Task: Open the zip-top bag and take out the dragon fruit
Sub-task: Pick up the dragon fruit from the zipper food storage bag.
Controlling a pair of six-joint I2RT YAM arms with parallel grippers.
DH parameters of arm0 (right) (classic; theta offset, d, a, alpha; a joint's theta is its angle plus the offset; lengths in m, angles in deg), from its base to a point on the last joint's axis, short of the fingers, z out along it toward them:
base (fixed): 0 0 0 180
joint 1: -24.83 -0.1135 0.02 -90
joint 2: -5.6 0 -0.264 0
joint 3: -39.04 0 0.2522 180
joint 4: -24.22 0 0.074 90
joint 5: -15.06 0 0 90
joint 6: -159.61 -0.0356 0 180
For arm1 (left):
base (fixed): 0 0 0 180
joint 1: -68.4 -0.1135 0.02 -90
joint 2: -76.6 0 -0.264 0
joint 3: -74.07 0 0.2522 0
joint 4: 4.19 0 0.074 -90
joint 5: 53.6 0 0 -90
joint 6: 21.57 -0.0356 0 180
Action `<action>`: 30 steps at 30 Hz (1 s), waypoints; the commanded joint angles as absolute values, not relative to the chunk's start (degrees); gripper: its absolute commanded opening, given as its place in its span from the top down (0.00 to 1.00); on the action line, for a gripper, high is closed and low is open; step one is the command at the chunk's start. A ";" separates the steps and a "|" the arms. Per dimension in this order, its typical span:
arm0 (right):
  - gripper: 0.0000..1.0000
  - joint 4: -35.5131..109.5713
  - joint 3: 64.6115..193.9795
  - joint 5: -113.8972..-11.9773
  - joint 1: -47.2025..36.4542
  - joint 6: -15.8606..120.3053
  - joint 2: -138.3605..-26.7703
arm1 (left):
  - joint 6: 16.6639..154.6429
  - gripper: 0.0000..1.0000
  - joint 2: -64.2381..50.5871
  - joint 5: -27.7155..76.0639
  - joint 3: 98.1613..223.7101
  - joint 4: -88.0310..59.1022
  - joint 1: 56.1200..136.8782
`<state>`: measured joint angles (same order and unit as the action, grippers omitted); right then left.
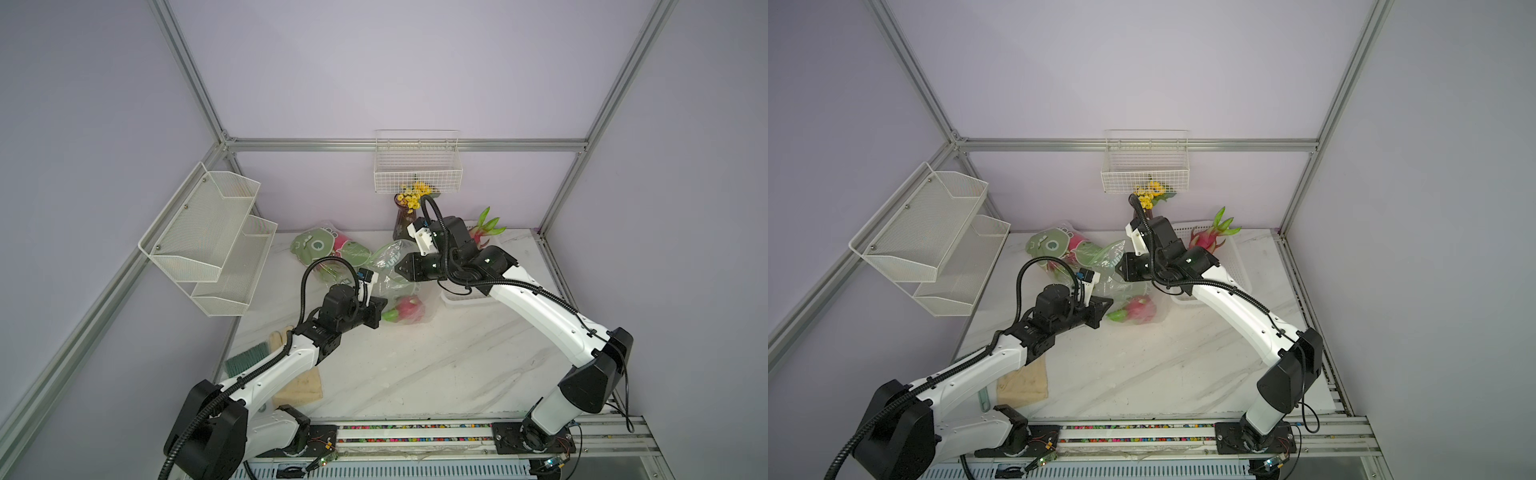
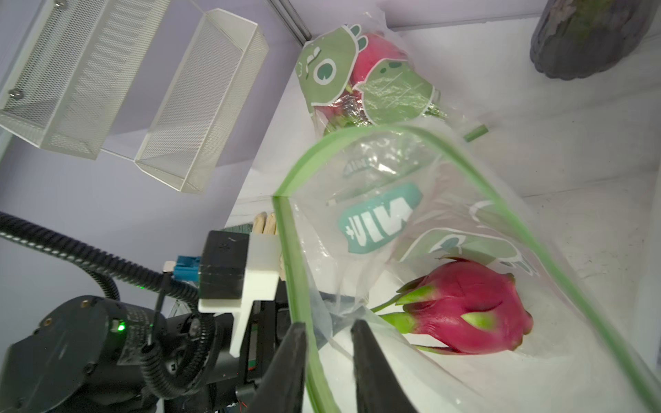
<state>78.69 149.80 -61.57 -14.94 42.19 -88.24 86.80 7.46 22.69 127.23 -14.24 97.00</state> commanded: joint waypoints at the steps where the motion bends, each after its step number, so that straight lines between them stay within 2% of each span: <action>1: 0.75 81.04 146.94 -64.22 -15.12 41.91 -86.83 | 86.06 0.81 9.15 22.75 128.67 -14.07 97.14; 4: 0.76 81.05 144.81 -64.82 -15.16 41.57 -86.12 | 85.96 0.66 11.49 22.88 129.04 -16.63 97.14; 5: 0.76 81.07 144.08 -65.07 -15.16 41.48 -85.92 | 85.93 0.52 12.53 22.65 129.18 -17.65 97.12; 6: 0.77 81.08 143.47 -65.04 -15.16 41.31 -85.75 | 85.93 0.45 13.50 22.61 129.38 -18.76 97.05; 8: 0.77 81.06 142.10 -65.04 -15.16 40.82 -85.14 | 85.77 0.38 16.18 23.20 130.34 -22.26 97.06; 14: 0.78 79.52 137.83 -64.53 -15.16 39.39 -82.52 | 85.88 0.26 23.69 26.46 135.21 -32.96 96.79; 22: 0.79 77.82 132.85 -63.95 -15.16 38.41 -78.83 | 81.24 0.05 21.80 28.18 147.67 -44.82 96.64; 30: 0.80 75.98 128.97 -63.04 -15.16 37.73 -75.41 | 73.80 0.06 7.56 16.01 162.27 -52.98 96.72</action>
